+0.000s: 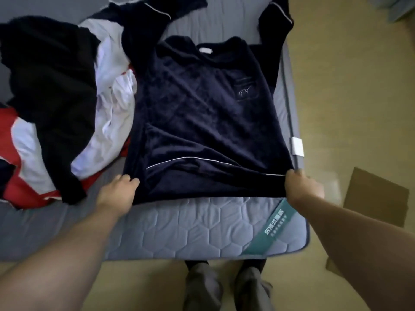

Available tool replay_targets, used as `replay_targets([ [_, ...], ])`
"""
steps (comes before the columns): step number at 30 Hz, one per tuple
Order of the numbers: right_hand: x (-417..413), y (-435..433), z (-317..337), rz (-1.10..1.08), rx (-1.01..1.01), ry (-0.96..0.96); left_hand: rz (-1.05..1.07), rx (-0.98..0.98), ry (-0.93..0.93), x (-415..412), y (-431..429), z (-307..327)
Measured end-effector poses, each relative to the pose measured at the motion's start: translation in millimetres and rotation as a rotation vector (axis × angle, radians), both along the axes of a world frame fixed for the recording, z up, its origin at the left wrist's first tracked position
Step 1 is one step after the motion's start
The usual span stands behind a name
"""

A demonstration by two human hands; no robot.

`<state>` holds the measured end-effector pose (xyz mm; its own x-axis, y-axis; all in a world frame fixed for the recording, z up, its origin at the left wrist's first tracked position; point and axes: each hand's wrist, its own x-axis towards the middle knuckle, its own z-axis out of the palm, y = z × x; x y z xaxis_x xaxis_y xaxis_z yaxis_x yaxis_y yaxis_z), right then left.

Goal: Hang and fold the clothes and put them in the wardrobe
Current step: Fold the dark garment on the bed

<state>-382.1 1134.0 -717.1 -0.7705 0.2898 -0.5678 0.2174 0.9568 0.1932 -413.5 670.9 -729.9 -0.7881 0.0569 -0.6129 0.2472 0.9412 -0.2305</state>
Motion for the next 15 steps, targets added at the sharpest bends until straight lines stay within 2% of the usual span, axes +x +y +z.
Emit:
replay_targets([
  [4, 22, 0, -15, 0.121, 0.094, -0.120, 0.117, 0.097, 0.066, 29, -5, -14],
  [6, 30, 1, -21, 0.054, 0.079, -0.140, 0.326, 0.223, 0.141, 39, -8, -20],
  [9, 36, 12, -33, -0.291, -0.052, -0.072, 0.834, 0.412, 0.294, 41, -12, -31],
  [11, 39, 20, -43, -0.539, -0.158, -0.023, 1.319, 0.565, 0.337, 41, -17, -41],
  [13, 46, 26, -54, -0.766, -0.234, 0.011, 1.852, 0.840, 0.300, 44, -23, -49],
  [15, 53, 28, -67, -0.932, -0.282, 0.033, 2.144, 0.987, 0.218, 54, -29, -56],
])
